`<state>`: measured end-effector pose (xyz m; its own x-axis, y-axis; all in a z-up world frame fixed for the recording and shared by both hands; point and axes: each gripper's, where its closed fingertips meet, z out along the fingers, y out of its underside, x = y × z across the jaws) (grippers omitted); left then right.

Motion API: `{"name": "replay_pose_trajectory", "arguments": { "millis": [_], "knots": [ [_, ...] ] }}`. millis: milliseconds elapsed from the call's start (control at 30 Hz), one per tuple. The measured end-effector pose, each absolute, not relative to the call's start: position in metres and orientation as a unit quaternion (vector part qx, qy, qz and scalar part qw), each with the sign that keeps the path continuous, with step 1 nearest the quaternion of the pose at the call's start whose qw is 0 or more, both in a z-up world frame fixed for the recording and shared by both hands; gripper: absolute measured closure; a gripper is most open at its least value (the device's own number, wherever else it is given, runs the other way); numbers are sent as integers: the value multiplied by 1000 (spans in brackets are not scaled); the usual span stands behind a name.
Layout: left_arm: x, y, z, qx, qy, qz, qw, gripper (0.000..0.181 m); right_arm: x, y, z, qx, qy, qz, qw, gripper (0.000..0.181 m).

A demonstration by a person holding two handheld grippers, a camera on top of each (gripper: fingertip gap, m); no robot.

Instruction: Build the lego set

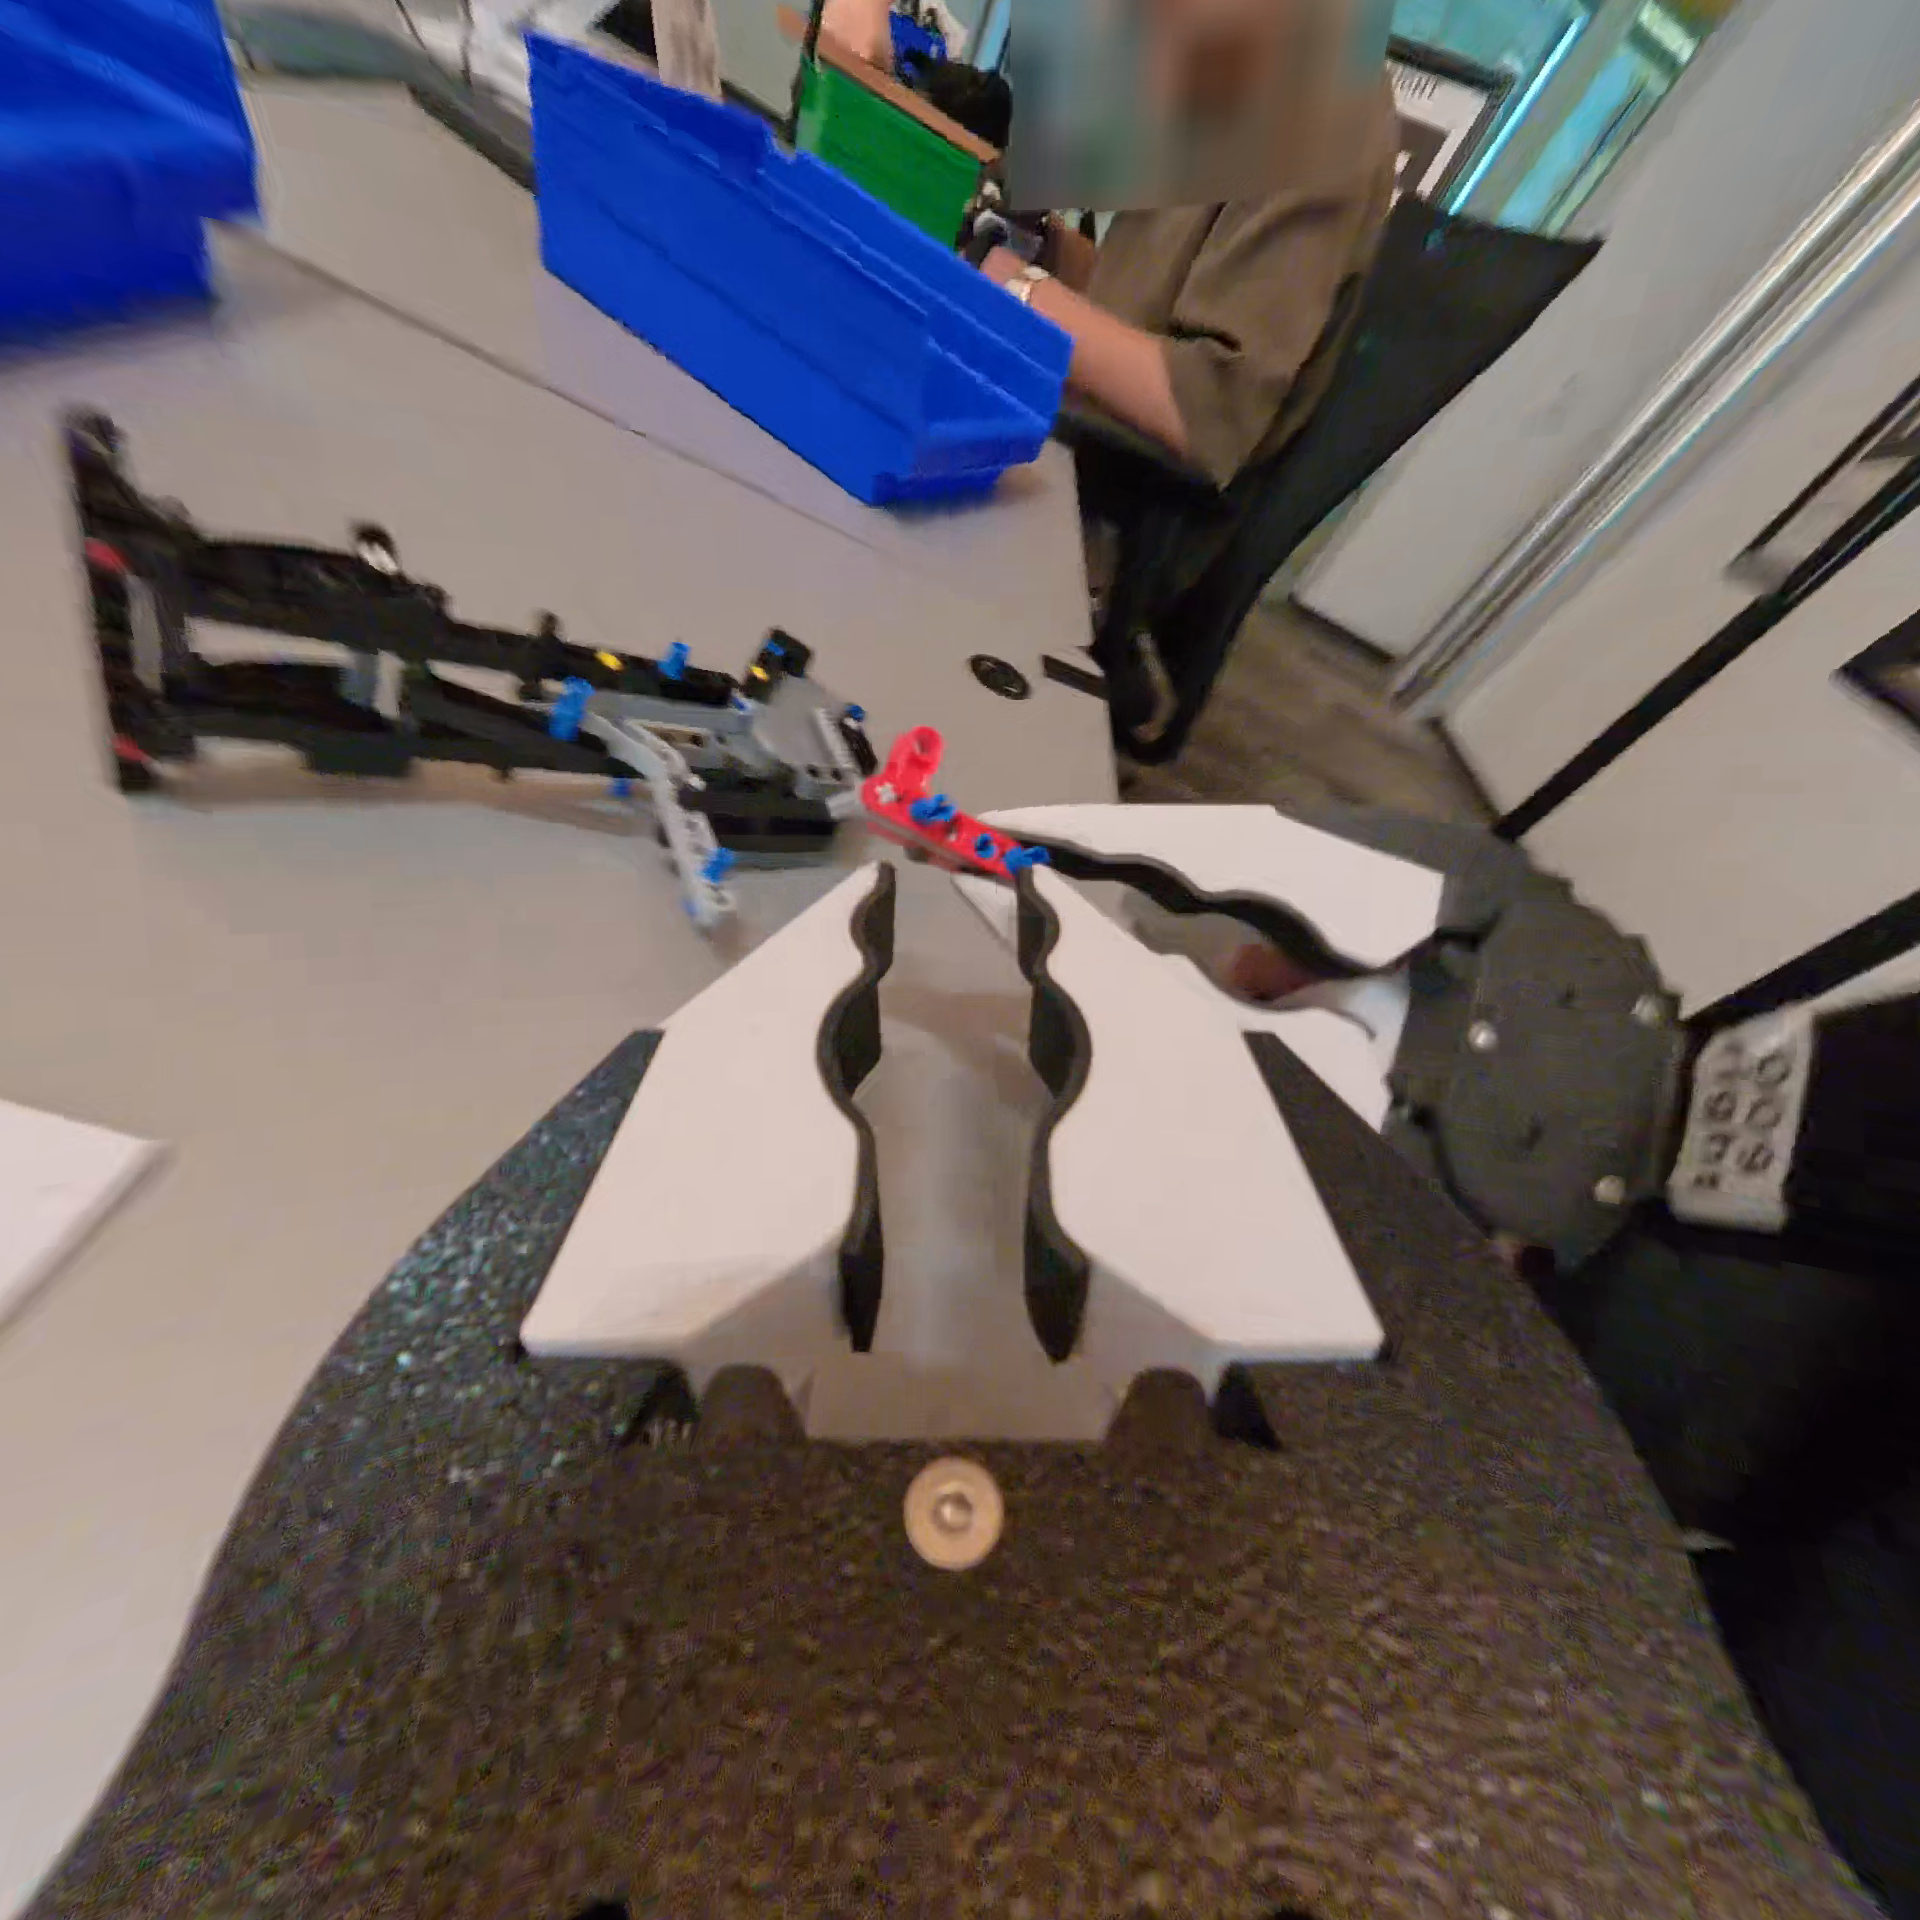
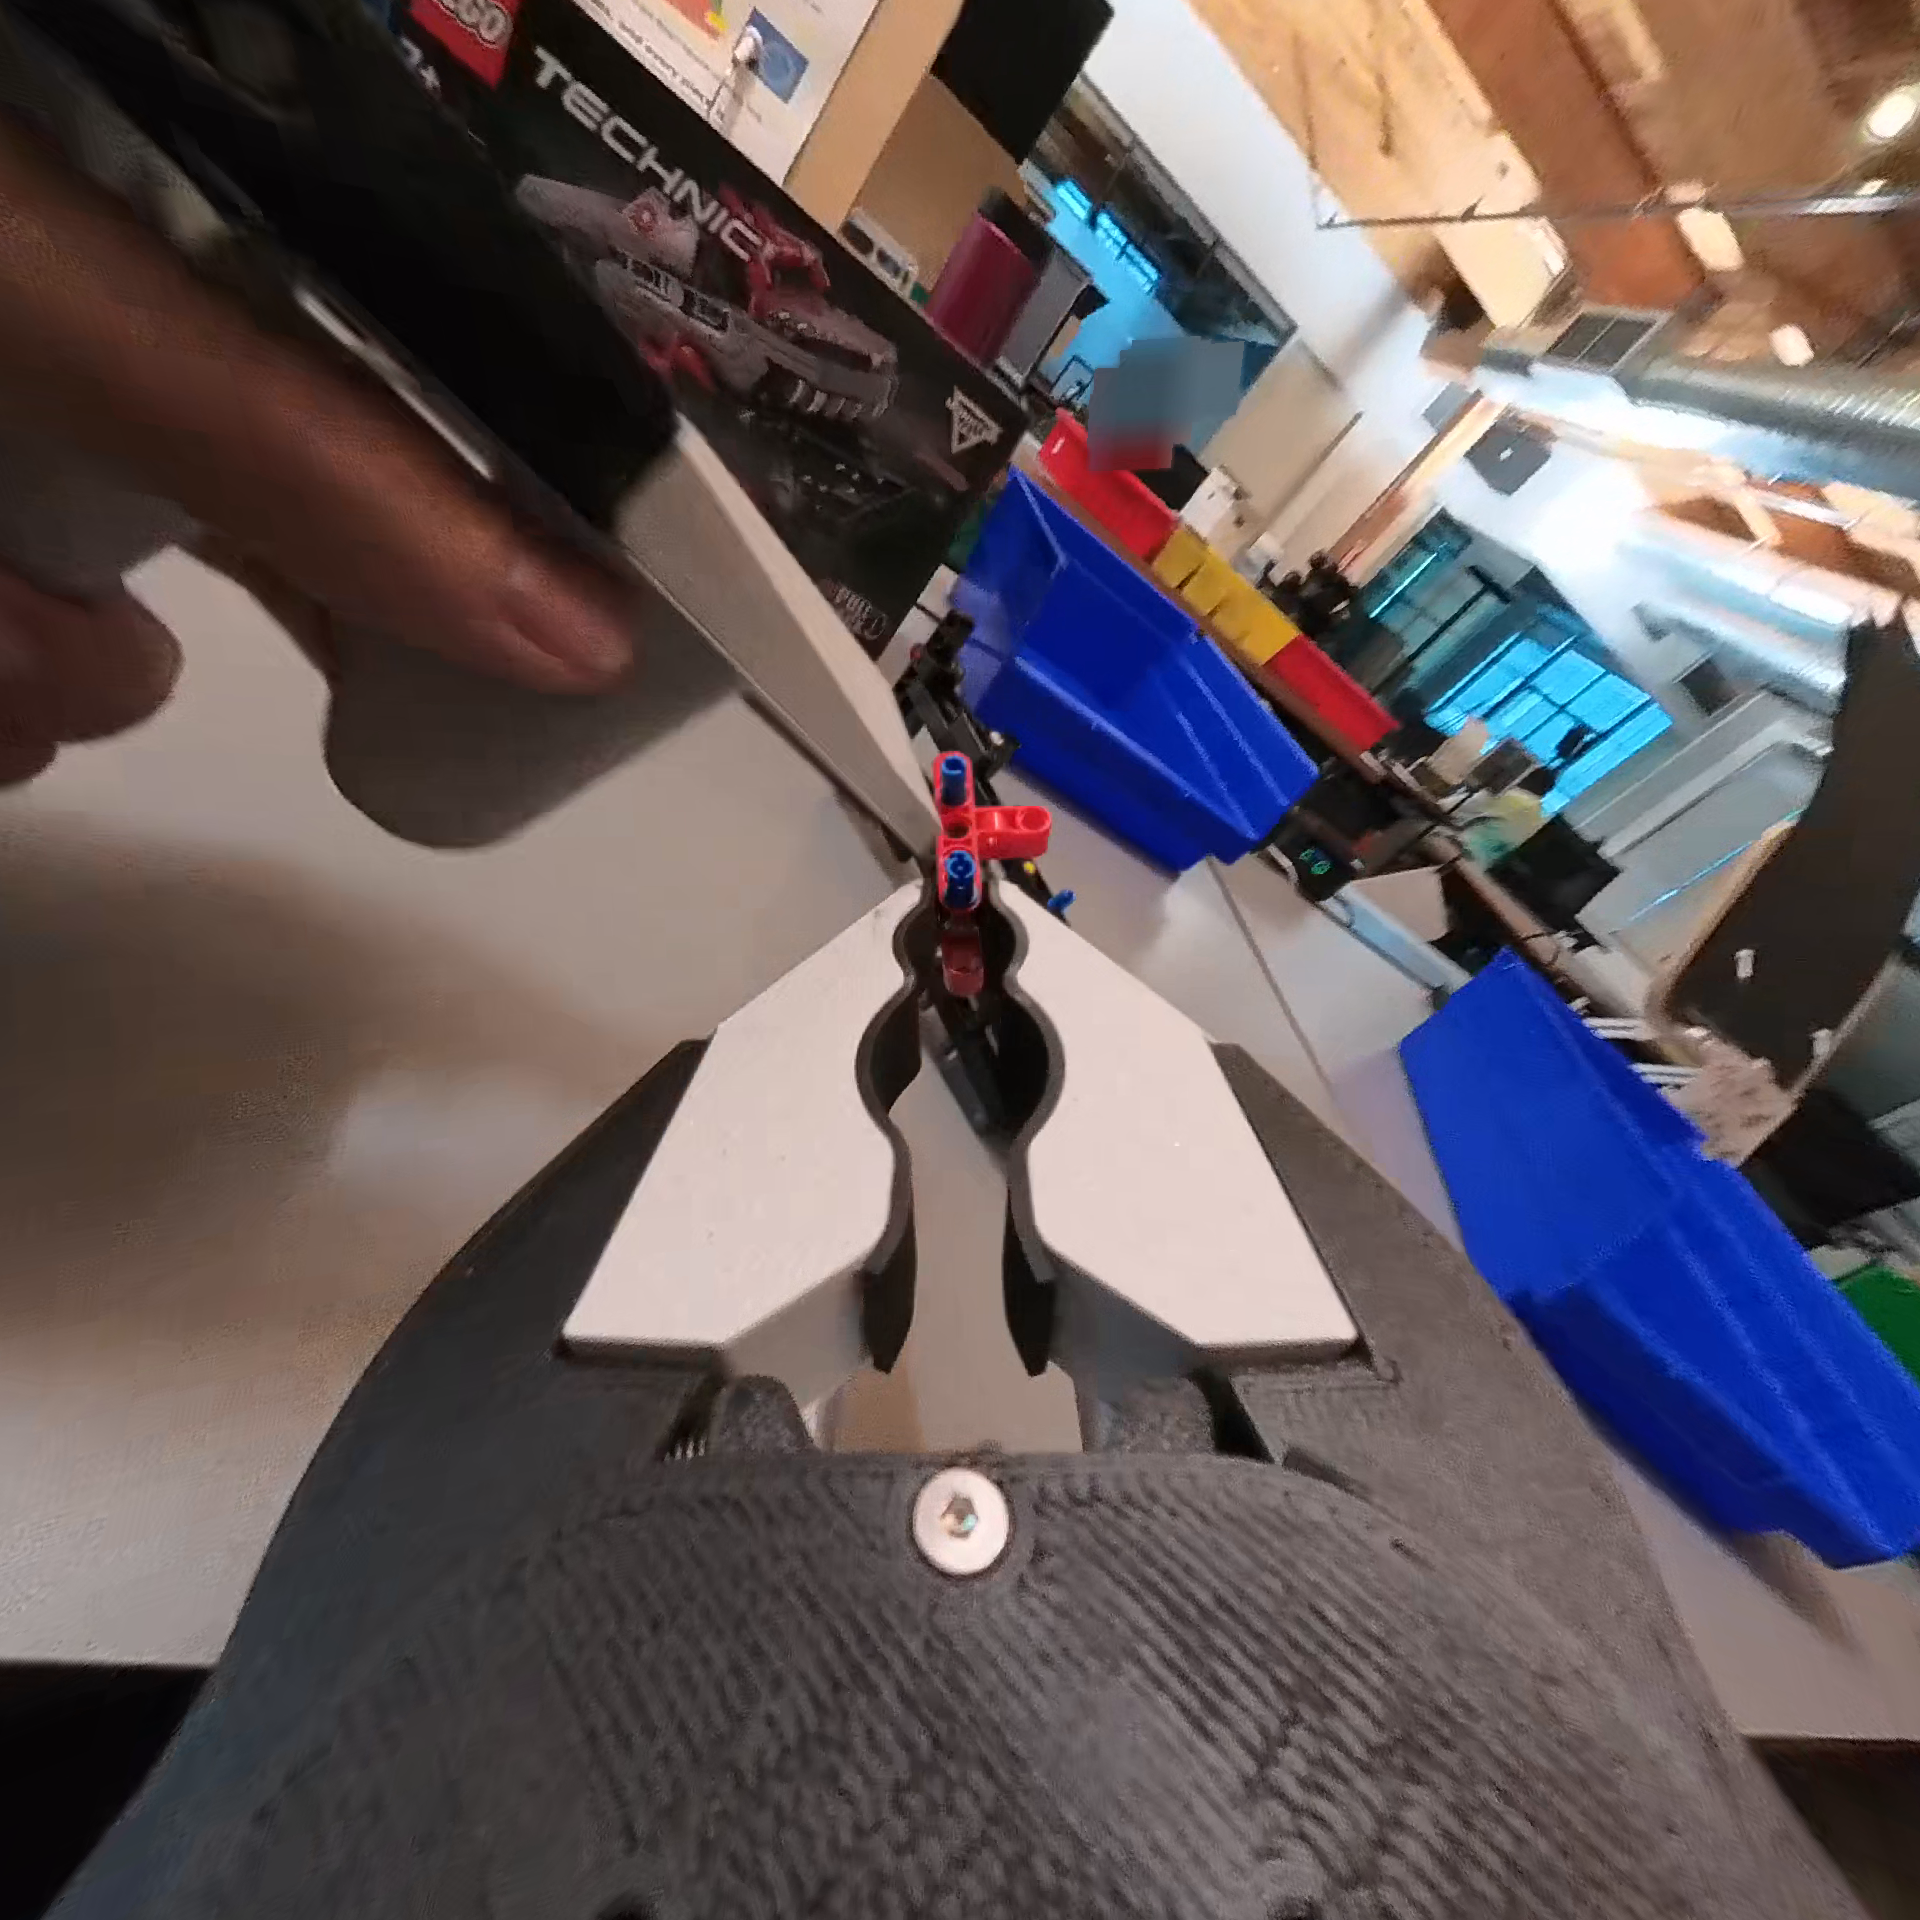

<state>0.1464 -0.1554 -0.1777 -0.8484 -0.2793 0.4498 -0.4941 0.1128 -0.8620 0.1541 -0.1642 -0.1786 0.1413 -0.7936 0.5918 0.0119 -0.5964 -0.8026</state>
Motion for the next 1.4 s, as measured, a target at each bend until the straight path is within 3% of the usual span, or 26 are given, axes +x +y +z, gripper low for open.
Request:
{"name": "replay_pose_trajectory", "arguments": {
  "millis": [233,333,467,633,800,900,933,1067,1167,1333,1400],
  "knots": [
    [146,-167,-175,344,-661,634,205,156,150,-161,-180,-676,241,-634,288,176],
    [153,-164,-184,344,-676,628,172,166,152,-157,-185,-692,217,-637,261,175],
    [161,-161,-192,321,-710,616,115,175,154,-148,-194,-715,214,-593,301,172],
    [182,-144,-216,252,-798,546,-19,176,158,-166,-185,-734,213,-542,349,153],
    [202,-133,-222,205,-845,486,-86,176,182,-250,-157,-723,315,-446,423,132],
    [216,-130,-223,198,-853,470,-114,176,190,-265,-178,-746,370,-283,476,106],
    [217,-131,-223,201,-850,474,-113,176,191,-264,-185,-755,367,-251,482,109],
    [216,-129,-220,184,-838,496,-135,176,202,-262,-211,-771,356,-245,468,89],
    [215,-122,-224,172,-839,491,-160,177,204,-261,-233,-799,351,-244,423,85],
    [211,-122,-227,183,-841,490,-140,177,213,-257,-241,-812,345,-272,385,92],
    [211,-122,-228,183,-842,487,-145,177,210,-247,-240,-818,329,-264,392,109]
  ]
}}
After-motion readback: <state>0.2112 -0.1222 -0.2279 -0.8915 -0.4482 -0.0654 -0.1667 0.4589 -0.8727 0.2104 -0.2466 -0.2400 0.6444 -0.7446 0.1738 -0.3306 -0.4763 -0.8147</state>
